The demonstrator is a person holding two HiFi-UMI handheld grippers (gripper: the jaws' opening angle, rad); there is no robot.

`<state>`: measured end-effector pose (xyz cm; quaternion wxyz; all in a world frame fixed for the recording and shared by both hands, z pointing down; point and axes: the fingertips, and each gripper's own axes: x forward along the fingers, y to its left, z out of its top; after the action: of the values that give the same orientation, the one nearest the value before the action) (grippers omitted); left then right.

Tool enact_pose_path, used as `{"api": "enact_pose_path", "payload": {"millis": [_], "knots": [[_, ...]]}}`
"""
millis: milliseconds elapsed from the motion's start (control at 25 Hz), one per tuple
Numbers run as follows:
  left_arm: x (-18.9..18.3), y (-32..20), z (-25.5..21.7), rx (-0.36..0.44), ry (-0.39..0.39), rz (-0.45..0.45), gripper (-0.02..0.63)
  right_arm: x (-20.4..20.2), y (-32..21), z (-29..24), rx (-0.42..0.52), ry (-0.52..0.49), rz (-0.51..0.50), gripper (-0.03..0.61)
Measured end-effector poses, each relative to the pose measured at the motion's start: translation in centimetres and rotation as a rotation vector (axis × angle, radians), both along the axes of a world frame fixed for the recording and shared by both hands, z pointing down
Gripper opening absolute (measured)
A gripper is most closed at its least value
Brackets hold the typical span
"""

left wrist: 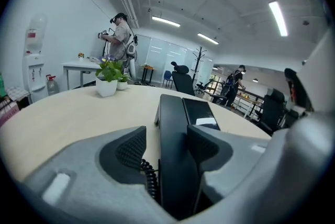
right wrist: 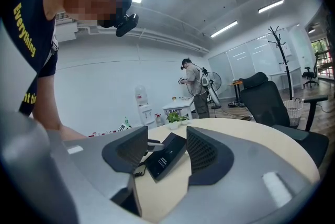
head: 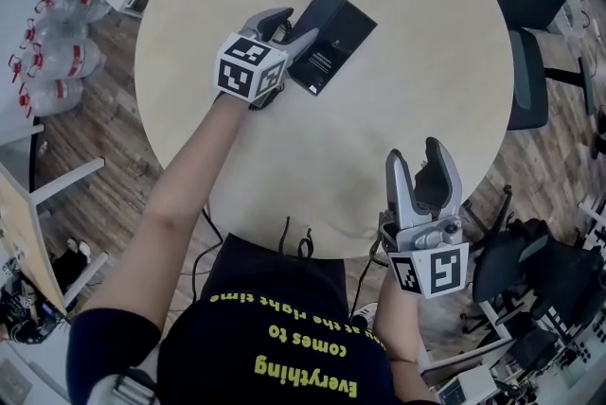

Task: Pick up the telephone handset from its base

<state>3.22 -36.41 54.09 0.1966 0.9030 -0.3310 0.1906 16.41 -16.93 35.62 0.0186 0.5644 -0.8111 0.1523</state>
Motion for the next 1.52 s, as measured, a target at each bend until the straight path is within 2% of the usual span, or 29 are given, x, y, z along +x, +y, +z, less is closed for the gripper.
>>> {"api": "enact_pose_path", "payload": {"millis": [160,320,400,520,720,880,1000,1240,1520], "knots": [[0.0,-0.1,0.3,-0.065,0.082,0.048,0.255,-0.2,0.1,0.1,-0.002,-0.002,-0.003,0.225],[0.4,0.2,0.5,-0.118,0.126,0.134,0.255,-0.4,0.1,0.1,0.000,-0.004,-0.004,0.225],[0.8,0.7,0.6,-0.133,0.125,0.184,0.247,-0.5,0.2,0.1,-0.002,-0.006,-0.003,0.225],[1.1,1.2,0.5,-0.089,0.073,0.224,0.206,-0.9,0.4,0.3,-0.005,-0.007,-0.006,0.225],[1.1,1.1,0.6,-0.091,0.066,0.220,0.199,-1.3,0.4,0.5,-0.005,-0.010,-0.016,0.224],[1.2,1.2,0.3,-0.033,0.005,0.227,0.195,-1.7,0.2,0.4,-0.001,-0.018,-0.019,0.224],[0.9,1.1,0.0,-0.022,-0.007,0.210,0.164,-2.0,0.1,0.3,0.001,-0.019,-0.024,0.224],[0.5,1.0,-0.3,-0.049,-0.010,0.185,0.129,-1.9,0.5,0.3,-0.003,-0.017,-0.020,0.224],[0.2,0.7,-0.4,-0.113,0.041,0.204,0.095,-1.7,0.6,0.3,-0.003,-0.017,-0.021,0.222]]}}
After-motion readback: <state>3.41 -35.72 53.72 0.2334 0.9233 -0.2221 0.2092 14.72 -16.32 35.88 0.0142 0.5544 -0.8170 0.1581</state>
